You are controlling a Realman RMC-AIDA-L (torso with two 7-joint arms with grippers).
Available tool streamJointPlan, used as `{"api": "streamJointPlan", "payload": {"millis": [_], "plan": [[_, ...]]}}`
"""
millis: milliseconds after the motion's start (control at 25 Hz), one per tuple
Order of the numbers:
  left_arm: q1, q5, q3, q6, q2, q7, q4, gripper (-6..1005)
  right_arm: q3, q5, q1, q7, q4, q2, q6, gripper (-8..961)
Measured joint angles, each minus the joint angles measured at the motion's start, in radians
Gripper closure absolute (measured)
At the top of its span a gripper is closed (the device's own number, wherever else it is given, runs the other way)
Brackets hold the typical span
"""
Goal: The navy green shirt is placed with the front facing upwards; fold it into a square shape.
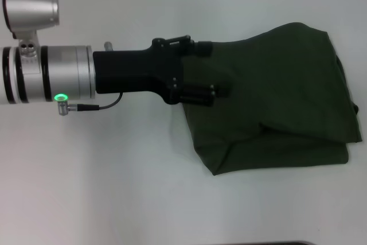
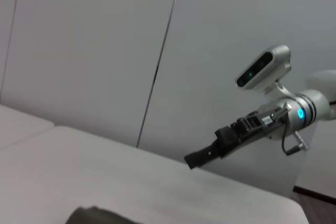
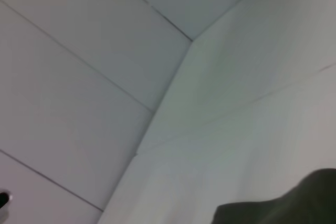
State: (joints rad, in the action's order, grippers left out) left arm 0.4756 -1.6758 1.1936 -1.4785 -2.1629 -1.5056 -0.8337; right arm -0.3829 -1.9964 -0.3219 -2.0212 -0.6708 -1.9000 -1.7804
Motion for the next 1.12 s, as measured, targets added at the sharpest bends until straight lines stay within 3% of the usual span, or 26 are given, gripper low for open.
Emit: {"api": "streamJointPlan", "payload": {"millis": [440, 1120], "plan": [[0.021, -0.016, 0.025, 0.010, -0.002, 0.030, 0.063, 50, 0.019, -0.109, 0.019, -0.036, 0.025, 0.009, 0.112, 55], [0.020, -0.058, 0.027, 0.031, -0.003, 0.069, 0.137, 50, 0.019, -0.207, 0.034, -0.062, 0.087, 0.011, 0.119, 59]]}}
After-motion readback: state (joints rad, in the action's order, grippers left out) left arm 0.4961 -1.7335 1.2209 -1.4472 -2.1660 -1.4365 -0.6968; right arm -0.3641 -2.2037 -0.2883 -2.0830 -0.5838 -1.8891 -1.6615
